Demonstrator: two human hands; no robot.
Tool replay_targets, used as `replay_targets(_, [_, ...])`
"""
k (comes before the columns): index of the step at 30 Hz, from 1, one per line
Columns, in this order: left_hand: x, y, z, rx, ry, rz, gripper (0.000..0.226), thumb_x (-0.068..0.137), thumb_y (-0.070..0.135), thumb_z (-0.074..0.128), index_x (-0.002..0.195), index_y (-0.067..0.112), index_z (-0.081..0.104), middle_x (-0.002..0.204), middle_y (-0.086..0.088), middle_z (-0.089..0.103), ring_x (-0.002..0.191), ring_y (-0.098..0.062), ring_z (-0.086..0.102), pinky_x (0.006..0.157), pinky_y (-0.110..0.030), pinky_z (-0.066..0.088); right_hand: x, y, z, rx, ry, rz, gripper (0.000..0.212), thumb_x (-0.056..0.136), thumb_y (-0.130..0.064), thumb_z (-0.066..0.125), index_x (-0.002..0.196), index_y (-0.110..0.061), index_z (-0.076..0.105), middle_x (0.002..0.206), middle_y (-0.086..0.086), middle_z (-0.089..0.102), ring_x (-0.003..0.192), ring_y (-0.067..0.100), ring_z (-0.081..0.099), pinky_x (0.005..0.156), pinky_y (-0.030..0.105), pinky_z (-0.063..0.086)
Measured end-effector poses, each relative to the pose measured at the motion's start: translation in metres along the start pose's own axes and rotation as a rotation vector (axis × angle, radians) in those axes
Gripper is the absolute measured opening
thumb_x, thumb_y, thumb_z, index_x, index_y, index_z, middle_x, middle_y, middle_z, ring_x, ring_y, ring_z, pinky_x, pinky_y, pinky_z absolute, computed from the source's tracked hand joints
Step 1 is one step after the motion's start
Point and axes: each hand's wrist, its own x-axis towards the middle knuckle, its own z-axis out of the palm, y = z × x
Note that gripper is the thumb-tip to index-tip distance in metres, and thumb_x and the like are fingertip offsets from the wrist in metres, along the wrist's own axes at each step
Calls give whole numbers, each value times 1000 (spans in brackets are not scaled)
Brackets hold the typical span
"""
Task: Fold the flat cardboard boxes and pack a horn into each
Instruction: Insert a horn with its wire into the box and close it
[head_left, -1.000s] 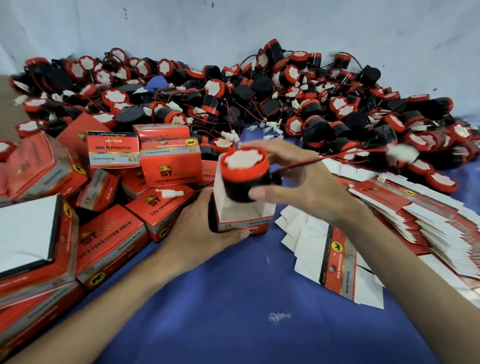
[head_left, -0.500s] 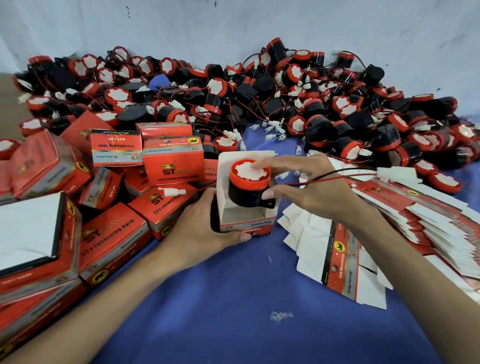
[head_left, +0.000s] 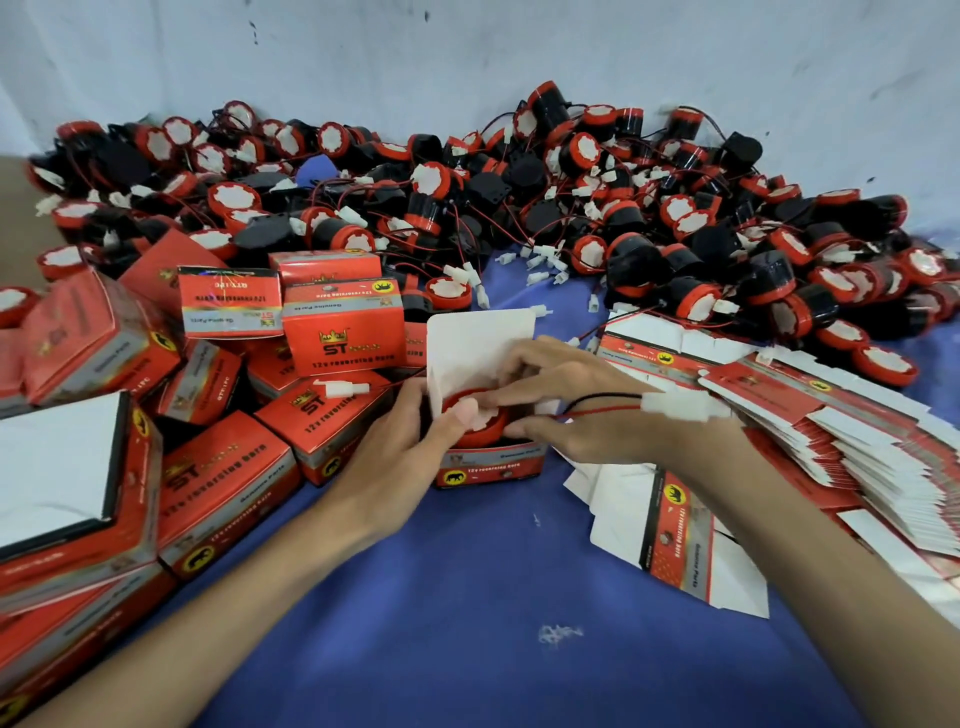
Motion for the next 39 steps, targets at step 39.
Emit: replay_targets(39, [9, -4, -5, 99, -193, 138, 78, 62, 26, 89, 129, 25, 48, 117, 19, 62, 111, 4, 55, 93, -17, 45, 12, -58, 22, -358, -40, 260, 30, 90, -36, 46, 106, -19, 66, 117, -6, 52, 102, 25, 53, 73, 33, 44])
